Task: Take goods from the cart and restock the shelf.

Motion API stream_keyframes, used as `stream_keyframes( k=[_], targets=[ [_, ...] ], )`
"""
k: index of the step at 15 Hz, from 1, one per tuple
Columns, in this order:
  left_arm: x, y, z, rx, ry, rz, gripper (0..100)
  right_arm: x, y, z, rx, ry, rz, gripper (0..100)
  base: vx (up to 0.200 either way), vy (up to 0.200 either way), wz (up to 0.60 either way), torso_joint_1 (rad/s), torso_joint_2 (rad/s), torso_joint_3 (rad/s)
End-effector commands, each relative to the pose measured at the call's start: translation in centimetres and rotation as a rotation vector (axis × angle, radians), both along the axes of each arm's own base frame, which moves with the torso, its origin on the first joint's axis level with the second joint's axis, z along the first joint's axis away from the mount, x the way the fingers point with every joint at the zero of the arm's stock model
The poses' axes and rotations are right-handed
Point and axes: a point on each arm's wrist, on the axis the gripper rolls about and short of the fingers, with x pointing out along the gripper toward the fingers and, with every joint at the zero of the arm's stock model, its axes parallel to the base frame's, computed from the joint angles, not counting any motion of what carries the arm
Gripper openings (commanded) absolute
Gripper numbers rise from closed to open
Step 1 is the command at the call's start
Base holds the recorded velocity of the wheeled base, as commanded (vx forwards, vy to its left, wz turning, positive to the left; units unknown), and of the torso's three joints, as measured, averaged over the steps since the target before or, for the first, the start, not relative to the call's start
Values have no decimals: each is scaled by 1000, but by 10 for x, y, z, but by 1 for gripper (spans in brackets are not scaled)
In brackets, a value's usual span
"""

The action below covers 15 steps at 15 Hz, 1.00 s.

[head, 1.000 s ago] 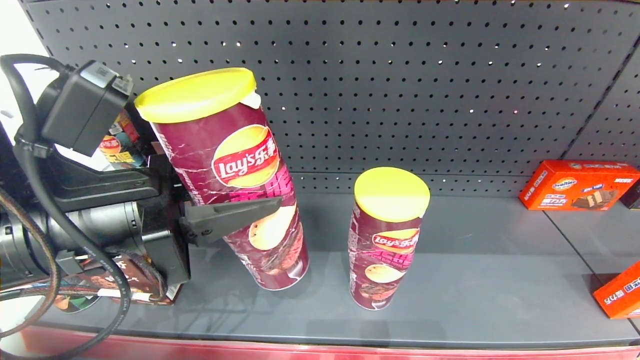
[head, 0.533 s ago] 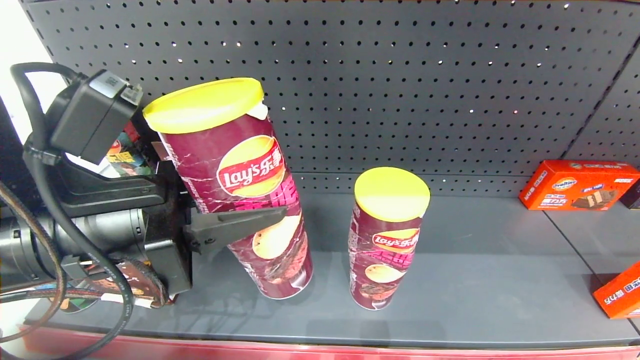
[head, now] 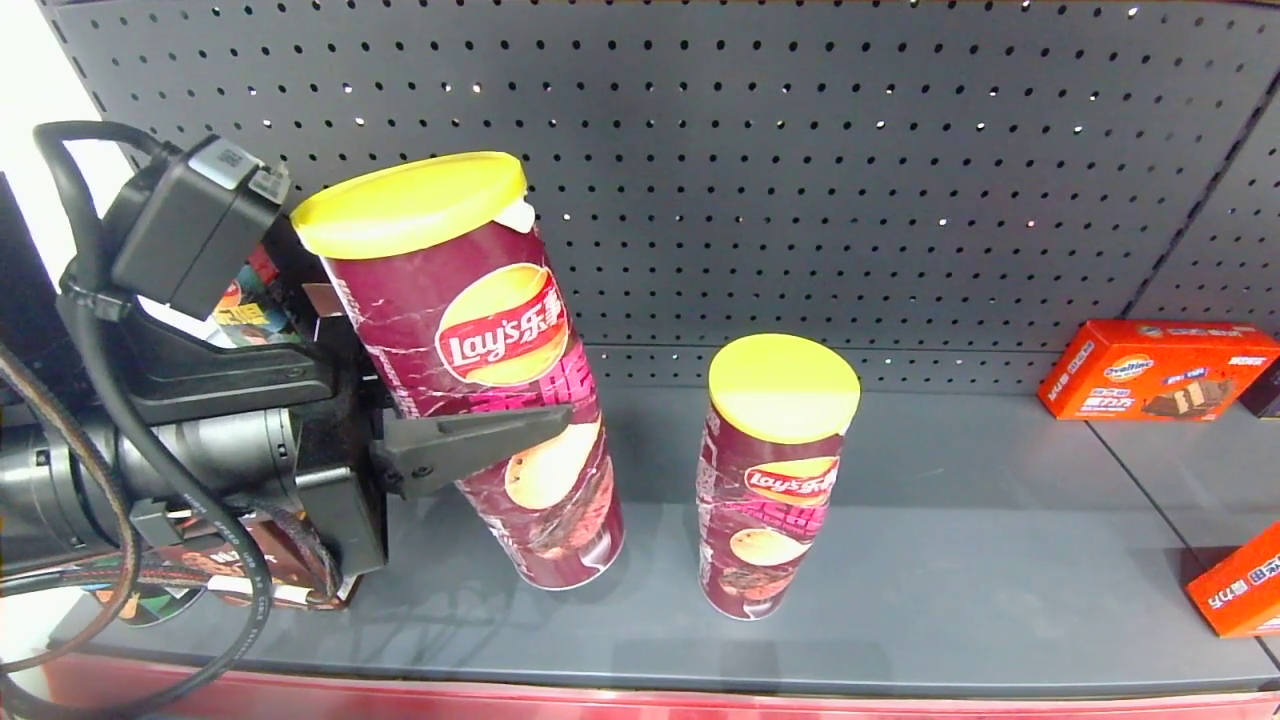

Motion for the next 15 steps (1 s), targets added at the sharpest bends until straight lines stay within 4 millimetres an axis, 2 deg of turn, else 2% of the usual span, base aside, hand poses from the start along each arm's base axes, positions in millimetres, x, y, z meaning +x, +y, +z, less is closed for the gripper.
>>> stream_keyframes(
  k=[1, 3, 8, 15],
  targets=[
    [0, 0, 2, -4, -5, 0, 0, 0, 0, 0, 2, 2, -3, 100, 0, 0, 0, 0, 0, 0],
    [0, 0, 4, -5, -7, 3, 0, 0, 0, 0, 0, 1, -1, 100, 0, 0, 0, 0, 0, 0],
    [1, -1, 29, -97, 33, 4, 0, 0, 0, 0, 2, 2, -1, 100, 0, 0, 0, 0, 0, 0],
    [7, -3, 38, -61, 101, 33, 0, 0, 0, 0, 2, 2, -1, 100, 0, 0, 0, 0, 0, 0]
  ],
)
